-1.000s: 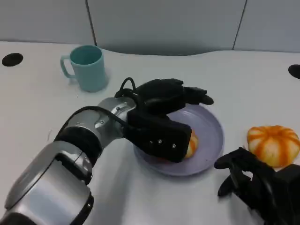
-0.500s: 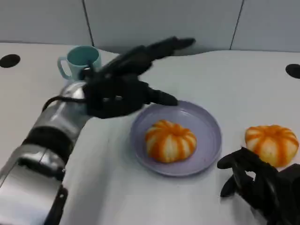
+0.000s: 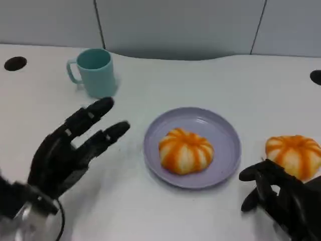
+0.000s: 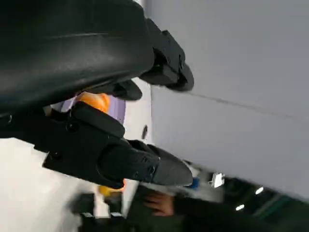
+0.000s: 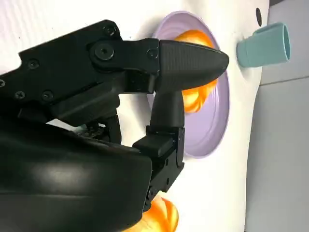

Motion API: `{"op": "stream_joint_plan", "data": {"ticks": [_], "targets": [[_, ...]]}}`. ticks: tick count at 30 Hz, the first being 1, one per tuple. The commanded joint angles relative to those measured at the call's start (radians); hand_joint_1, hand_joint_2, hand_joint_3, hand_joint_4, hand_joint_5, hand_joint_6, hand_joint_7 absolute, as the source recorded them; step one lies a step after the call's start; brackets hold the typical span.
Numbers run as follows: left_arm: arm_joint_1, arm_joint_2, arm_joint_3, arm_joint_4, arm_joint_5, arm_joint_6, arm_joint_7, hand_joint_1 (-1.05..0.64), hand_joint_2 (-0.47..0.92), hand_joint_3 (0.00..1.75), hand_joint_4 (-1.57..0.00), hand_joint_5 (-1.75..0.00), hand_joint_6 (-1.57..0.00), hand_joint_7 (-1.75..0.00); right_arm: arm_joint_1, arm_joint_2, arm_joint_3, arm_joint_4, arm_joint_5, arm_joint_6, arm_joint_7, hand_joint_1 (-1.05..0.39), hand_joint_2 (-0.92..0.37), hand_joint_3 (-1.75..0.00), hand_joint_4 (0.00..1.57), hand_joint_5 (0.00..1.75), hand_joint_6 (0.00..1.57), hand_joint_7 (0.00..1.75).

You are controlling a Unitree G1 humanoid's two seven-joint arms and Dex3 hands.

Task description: Grasp the bread from the table and place it into the plate.

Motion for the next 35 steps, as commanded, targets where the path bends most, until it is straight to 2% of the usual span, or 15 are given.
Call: {"op": "stream_joint_plan", "data": {"ticks": [1, 2, 3, 5, 8, 12, 16, 19, 26, 35], "targets": [[0.146, 0.009, 0.039, -0.162, -0.032, 0.154, 0.085, -0.65, 0.92, 0.33, -0.39, -1.45, -0.51, -0.9, 0.015, -0.016, -0.002, -0.006, 0.001, 0.011, 0.001, -0.29, -0.92, -0.55, 0.52, 1.75, 0.46, 1.47], [0.167, 0.007, 0.049, -0.162, -0.045, 0.194, 0.089, -0.64, 0.92, 0.35, -0.38, -1.5, -0.47, -1.0, 0.014, -0.015, -0.006, -0.003, 0.008, 0.008, 0.006, -0.29, -0.92, -0.55, 0.52, 1.75, 0.47, 1.47], [0.181, 0.004, 0.057, -0.156, -0.05, 0.216, 0.093, -0.64, 0.92, 0.38, -0.36, -1.64, -0.44, -1.18, 0.015, -0.014, -0.008, -0.003, 0.013, 0.007, 0.009, -0.29, -0.92, -0.56, 0.53, 1.75, 0.47, 1.48], [0.195, -0.002, 0.069, -0.154, -0.051, 0.242, 0.099, -0.63, 0.92, 0.42, -0.37, -1.72, -0.43, -1.3, 0.016, -0.014, -0.011, -0.003, 0.017, 0.005, 0.013, -0.29, -0.92, -0.56, 0.54, 1.75, 0.48, 1.48], [0.218, -0.027, 0.09, -0.156, -0.047, 0.235, 0.105, -0.6, 0.92, 0.42, -0.45, -1.74, -0.45, -1.4, 0.013, -0.016, -0.013, -0.002, 0.015, 0.004, 0.01, -0.28, -0.92, -0.56, 0.55, 1.75, 0.48, 1.48], [0.219, -0.039, 0.114, -0.142, -0.052, 0.253, 0.11, -0.59, 0.92, 0.35, -0.53, -1.75, -0.39, -1.57, 0.003, -0.022, -0.019, 0.01, 0.018, 0.005, 0.015, -0.3, -0.92, -0.55, 0.55, 1.75, 0.48, 1.49], [0.219, -0.048, 0.128, -0.138, -0.036, 0.266, 0.149, -0.54, 0.92, 0.37, -0.53, -1.75, -0.33, -1.7, -0.005, -0.027, -0.029, 0.023, 0.029, 0.003, 0.024, -0.29, -0.92, -0.55, 0.54, 1.75, 0.48, 1.49], [0.214, -0.053, 0.13, -0.122, -0.022, 0.256, 0.165, -0.49, 0.92, 0.4, -0.52, -1.75, -0.29, -1.74, -0.007, -0.03, -0.034, 0.028, 0.028, 0.004, 0.02, -0.3, -0.92, -0.55, 0.54, 1.75, 0.48, 1.49], [0.208, -0.069, 0.136, -0.113, -0.011, 0.264, 0.182, -0.49, 0.92, 0.34, -0.55, -1.75, -0.33, -1.75, 0.003, -0.033, -0.035, 0.006, 0.019, 0.027, 0.002, -0.28, -0.92, -0.55, 0.51, 1.73, 0.46, 1.48], [0.191, -0.077, 0.139, -0.103, 0.0, 0.254, 0.191, -0.51, 0.92, 0.31, -0.6, -1.75, -0.37, -1.75, 0.002, -0.051, -0.041, 0.026, 0.013, -0.008, 0.015, -0.27, -0.92, -0.55, 0.51, 1.74, 0.44, 1.47]]}}
